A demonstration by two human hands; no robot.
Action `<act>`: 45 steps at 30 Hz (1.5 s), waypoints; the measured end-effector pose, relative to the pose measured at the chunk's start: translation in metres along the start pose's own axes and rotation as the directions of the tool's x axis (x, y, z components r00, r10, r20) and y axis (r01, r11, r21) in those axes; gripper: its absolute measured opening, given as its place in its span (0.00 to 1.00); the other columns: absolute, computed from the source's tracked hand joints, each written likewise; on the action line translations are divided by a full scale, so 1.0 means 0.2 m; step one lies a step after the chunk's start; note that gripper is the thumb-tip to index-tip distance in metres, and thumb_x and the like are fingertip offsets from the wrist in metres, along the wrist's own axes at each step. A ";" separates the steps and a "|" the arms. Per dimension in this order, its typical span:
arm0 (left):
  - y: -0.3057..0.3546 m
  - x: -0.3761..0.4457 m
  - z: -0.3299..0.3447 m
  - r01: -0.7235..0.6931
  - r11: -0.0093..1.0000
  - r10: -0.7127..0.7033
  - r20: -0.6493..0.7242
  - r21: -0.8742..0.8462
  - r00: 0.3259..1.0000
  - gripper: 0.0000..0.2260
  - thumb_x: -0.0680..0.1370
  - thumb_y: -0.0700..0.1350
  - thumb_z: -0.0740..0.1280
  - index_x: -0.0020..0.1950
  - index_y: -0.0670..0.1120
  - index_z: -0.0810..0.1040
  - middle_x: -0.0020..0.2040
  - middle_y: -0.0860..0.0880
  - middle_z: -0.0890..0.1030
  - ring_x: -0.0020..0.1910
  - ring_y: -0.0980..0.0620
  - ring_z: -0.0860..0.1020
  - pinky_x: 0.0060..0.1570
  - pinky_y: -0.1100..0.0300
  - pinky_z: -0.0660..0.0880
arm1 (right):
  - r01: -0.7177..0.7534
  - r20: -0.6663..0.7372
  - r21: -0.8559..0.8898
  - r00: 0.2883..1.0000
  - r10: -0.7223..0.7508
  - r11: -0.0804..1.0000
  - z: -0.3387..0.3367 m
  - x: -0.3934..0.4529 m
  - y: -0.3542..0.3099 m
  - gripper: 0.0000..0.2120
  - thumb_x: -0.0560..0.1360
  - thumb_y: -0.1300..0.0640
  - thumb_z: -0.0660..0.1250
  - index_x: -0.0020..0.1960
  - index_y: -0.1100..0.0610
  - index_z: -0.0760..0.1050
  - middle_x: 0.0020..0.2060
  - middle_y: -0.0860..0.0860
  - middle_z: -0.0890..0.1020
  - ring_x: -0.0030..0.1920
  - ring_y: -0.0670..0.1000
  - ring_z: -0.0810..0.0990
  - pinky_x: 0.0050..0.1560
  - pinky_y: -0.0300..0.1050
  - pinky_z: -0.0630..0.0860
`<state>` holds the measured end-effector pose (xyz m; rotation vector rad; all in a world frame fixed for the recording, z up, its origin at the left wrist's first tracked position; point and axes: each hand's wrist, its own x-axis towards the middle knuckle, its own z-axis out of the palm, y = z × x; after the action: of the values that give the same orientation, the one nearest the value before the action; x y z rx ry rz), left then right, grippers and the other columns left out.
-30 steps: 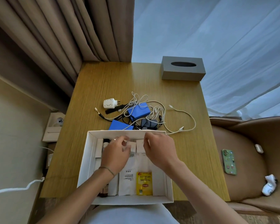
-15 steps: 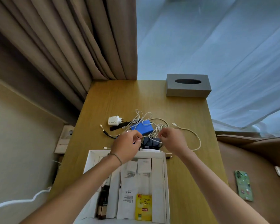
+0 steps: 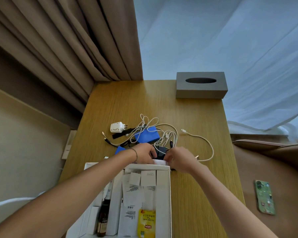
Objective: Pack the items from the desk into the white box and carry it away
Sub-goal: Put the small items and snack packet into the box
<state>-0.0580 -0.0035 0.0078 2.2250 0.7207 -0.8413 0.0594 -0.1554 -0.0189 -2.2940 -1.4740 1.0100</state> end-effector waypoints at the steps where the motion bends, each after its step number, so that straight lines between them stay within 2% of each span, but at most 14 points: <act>1: 0.00 0.01 0.00 -0.009 1.000 0.010 -0.006 0.011 1.000 0.15 0.73 0.50 0.75 0.59 0.51 0.81 0.52 0.54 0.82 0.51 0.54 0.81 0.52 0.58 0.80 | -0.003 -0.033 0.000 0.999 0.002 1.000 0.00 0.00 0.00 0.08 0.74 0.58 0.72 0.52 0.52 0.86 0.43 0.48 0.87 0.42 0.48 0.84 0.45 0.46 0.83; 5: 0.03 0.01 0.01 -0.055 0.998 0.056 -0.015 0.023 0.998 0.16 0.72 0.52 0.75 0.58 0.52 0.81 0.51 0.54 0.83 0.48 0.55 0.81 0.50 0.57 0.81 | -0.015 -0.148 0.099 0.989 0.030 0.995 -0.01 0.00 -0.01 0.08 0.76 0.60 0.69 0.52 0.54 0.86 0.43 0.49 0.87 0.39 0.46 0.82 0.42 0.39 0.79; 9: 0.03 -0.01 0.00 -0.133 0.991 0.131 -0.113 -0.013 0.985 0.12 0.71 0.55 0.75 0.52 0.53 0.81 0.42 0.56 0.81 0.41 0.56 0.78 0.40 0.61 0.75 | 0.010 -0.193 0.298 0.980 0.050 0.955 -0.08 0.00 -0.06 0.06 0.74 0.60 0.72 0.49 0.54 0.86 0.38 0.48 0.86 0.38 0.47 0.83 0.40 0.44 0.80; 13: 0.01 -0.07 -0.02 -0.218 0.964 0.164 -0.300 -0.156 0.940 0.09 0.75 0.57 0.71 0.38 0.55 0.77 0.32 0.55 0.77 0.32 0.57 0.74 0.32 0.61 0.68 | 0.056 -0.274 0.489 0.957 0.093 0.870 -0.18 0.01 -0.13 0.05 0.76 0.59 0.71 0.49 0.55 0.85 0.35 0.50 0.85 0.33 0.48 0.80 0.37 0.47 0.78; 16: -0.05 -0.14 -0.06 -0.252 0.926 0.124 -0.403 -0.280 0.907 0.12 0.76 0.54 0.71 0.38 0.49 0.76 0.34 0.49 0.76 0.33 0.54 0.71 0.34 0.56 0.66 | 0.102 -0.341 0.640 0.926 0.163 0.762 -0.25 0.03 -0.20 0.06 0.79 0.56 0.69 0.50 0.55 0.84 0.33 0.52 0.85 0.33 0.48 0.80 0.38 0.50 0.78; 19: -0.15 -0.23 -0.09 -0.308 0.840 0.049 -0.504 -0.446 0.862 0.14 0.77 0.49 0.72 0.39 0.42 0.76 0.32 0.46 0.74 0.32 0.53 0.69 0.34 0.56 0.65 | 0.073 -0.303 0.653 0.937 0.172 0.754 -0.28 0.11 -0.27 0.06 0.80 0.56 0.68 0.49 0.53 0.84 0.36 0.54 0.86 0.36 0.54 0.83 0.43 0.56 0.81; 22: -0.26 -0.32 -0.13 -0.344 0.740 -0.079 -0.583 -0.578 0.809 0.11 0.78 0.47 0.72 0.38 0.44 0.78 0.29 0.54 0.73 0.30 0.57 0.68 0.32 0.60 0.66 | 0.002 -0.184 0.574 0.975 0.127 0.819 -0.26 0.22 -0.34 0.06 0.79 0.58 0.68 0.49 0.53 0.84 0.36 0.50 0.87 0.40 0.53 0.86 0.48 0.55 0.84; 25: -0.37 -0.40 -0.16 -0.396 0.620 -0.216 -0.633 -0.677 0.743 0.08 0.78 0.46 0.72 0.43 0.41 0.82 0.34 0.42 0.81 0.35 0.55 0.77 0.36 0.59 0.73 | -0.017 -0.060 0.415 0.997 0.045 0.910 -0.19 0.34 -0.43 0.07 0.75 0.61 0.68 0.45 0.55 0.85 0.37 0.49 0.88 0.40 0.48 0.86 0.50 0.51 0.84; 29: -0.48 -0.47 -0.18 -0.398 0.445 -0.400 -0.576 -0.802 0.713 0.05 0.77 0.46 0.72 0.43 0.47 0.83 0.36 0.52 0.86 0.35 0.59 0.83 0.32 0.66 0.77 | 0.071 0.127 0.057 0.989 -0.077 0.996 -0.04 0.48 -0.54 0.09 0.74 0.61 0.67 0.49 0.57 0.86 0.46 0.52 0.87 0.47 0.54 0.84 0.48 0.48 0.81; 32: -0.54 -0.51 -0.18 -0.407 0.326 -0.473 -0.520 -0.853 0.711 0.04 0.77 0.47 0.73 0.46 0.48 0.85 0.41 0.51 0.87 0.38 0.56 0.85 0.33 0.65 0.79 | 0.139 0.218 -0.214 0.972 -0.091 0.967 0.05 0.55 -0.61 0.14 0.73 0.60 0.71 0.59 0.54 0.82 0.52 0.52 0.85 0.53 0.57 0.82 0.49 0.50 0.81; 35: -0.58 -0.55 -0.19 -0.415 0.272 -0.496 -0.497 -0.868 0.713 0.05 0.77 0.48 0.72 0.49 0.48 0.85 0.44 0.50 0.88 0.41 0.55 0.86 0.34 0.65 0.79 | 0.230 0.249 -0.369 0.958 -0.143 0.900 0.11 0.59 -0.65 0.22 0.72 0.54 0.74 0.66 0.53 0.77 0.56 0.53 0.83 0.57 0.58 0.80 0.48 0.50 0.78; 38: -0.62 -0.59 -0.19 -0.416 0.264 -0.508 -0.492 -0.870 0.707 0.05 0.78 0.48 0.71 0.49 0.48 0.85 0.44 0.51 0.88 0.41 0.55 0.86 0.34 0.66 0.78 | 0.352 0.302 -0.512 0.928 -0.219 0.784 0.14 0.61 -0.69 0.18 0.73 0.50 0.74 0.60 0.55 0.79 0.52 0.53 0.82 0.53 0.57 0.81 0.44 0.49 0.76; 41: -0.66 -0.62 -0.18 -0.410 0.243 -0.519 -0.475 -0.879 0.710 0.04 0.78 0.48 0.71 0.48 0.49 0.84 0.44 0.51 0.88 0.41 0.56 0.86 0.34 0.66 0.78 | 0.411 0.327 -0.613 0.910 -0.256 0.675 0.16 0.63 -0.70 0.08 0.76 0.58 0.68 0.54 0.57 0.80 0.49 0.55 0.81 0.50 0.58 0.81 0.38 0.48 0.70; 45: -0.69 -0.65 -0.17 -0.392 0.207 -0.512 -0.441 -0.896 0.737 0.04 0.79 0.46 0.70 0.49 0.48 0.84 0.45 0.49 0.88 0.43 0.54 0.85 0.41 0.61 0.80 | 0.273 0.257 -0.501 0.953 -0.160 0.821 0.13 0.67 -0.69 0.07 0.79 0.57 0.61 0.44 0.57 0.74 0.40 0.55 0.78 0.41 0.59 0.78 0.35 0.48 0.69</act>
<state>-0.2214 0.0757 0.0713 1.1047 1.2378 0.5531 -0.0209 0.0206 -0.0216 -2.3232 -2.2942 0.8666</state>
